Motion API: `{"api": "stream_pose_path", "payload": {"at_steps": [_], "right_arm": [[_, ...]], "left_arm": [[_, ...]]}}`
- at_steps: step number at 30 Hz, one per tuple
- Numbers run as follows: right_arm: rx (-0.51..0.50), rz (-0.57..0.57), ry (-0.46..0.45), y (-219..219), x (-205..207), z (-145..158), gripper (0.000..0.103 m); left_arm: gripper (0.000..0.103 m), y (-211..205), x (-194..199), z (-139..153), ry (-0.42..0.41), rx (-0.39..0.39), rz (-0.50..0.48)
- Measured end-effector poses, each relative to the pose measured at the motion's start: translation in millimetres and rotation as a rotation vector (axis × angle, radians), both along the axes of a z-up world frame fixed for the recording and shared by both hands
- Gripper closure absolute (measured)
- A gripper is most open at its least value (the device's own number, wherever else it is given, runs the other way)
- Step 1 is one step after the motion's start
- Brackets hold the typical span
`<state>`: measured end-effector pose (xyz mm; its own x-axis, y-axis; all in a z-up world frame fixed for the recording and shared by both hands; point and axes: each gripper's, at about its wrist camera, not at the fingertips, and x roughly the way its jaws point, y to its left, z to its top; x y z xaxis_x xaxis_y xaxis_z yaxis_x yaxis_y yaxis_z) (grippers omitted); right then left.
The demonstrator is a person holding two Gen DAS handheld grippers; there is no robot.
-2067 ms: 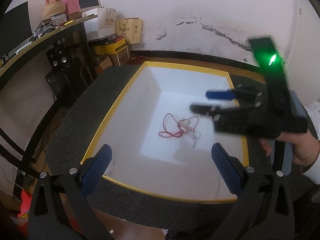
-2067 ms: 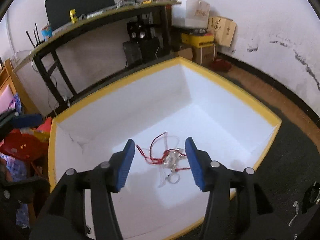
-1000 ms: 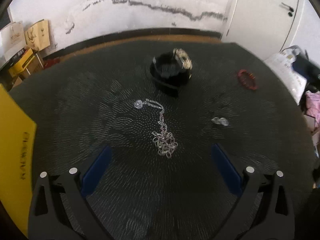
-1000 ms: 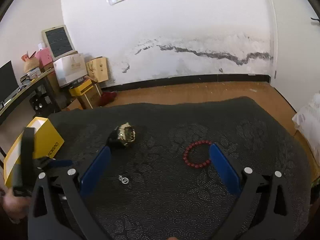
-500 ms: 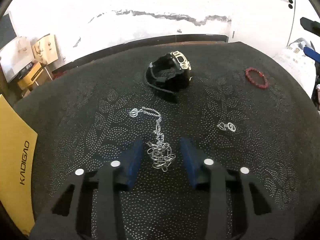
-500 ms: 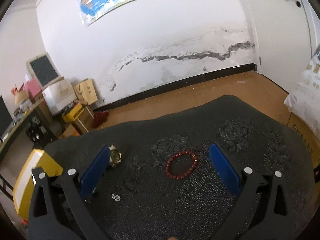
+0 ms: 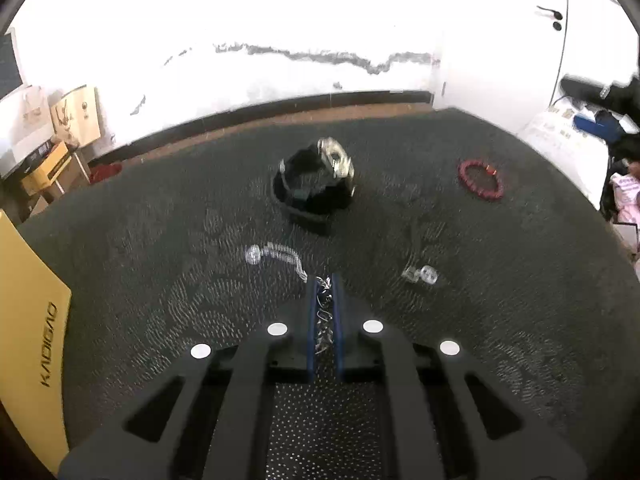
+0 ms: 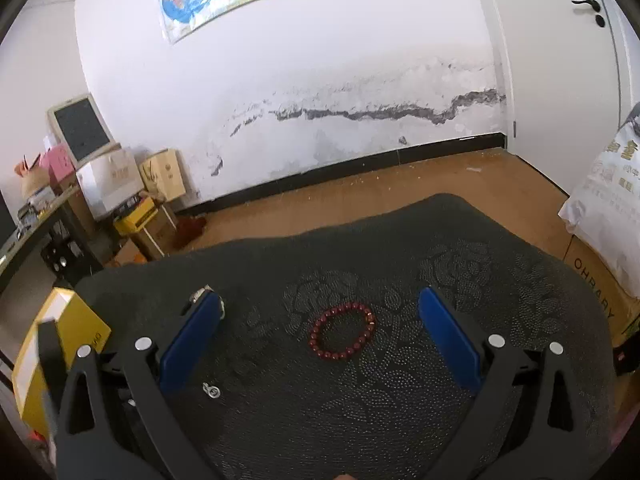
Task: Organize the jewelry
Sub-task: 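Close the left tool on the silver chain necklace and lift it, then grasp the red bead bracelet with the right tool while the left tool holds the chain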
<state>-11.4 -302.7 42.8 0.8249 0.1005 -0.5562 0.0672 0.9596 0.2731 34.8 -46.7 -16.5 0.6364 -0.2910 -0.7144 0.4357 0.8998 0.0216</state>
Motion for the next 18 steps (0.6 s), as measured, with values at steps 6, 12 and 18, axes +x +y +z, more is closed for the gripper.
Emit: {"api": "stream_pose_path", "payload": {"at_steps": [6, 12, 18], "right_arm": [[-0.026, 0.121, 0.169, 2.5, 29.7, -41.4, 0.007], [-0.111, 0.188, 0.205, 11.1, 58.5, -80.1, 0.007], [-0.228, 0.224, 0.309, 30.8, 85.0, -94.8, 0.005]], "left_arm": [[0.097, 11.9, -6.4, 27.3, -0.058, -0.058, -0.016], [0.096, 34.2, -12.2, 46.9, -0.105, -0.129, -0.007], [0.096, 50.7, -11.3, 51.1, -0.114, -0.177, -0.017]]}}
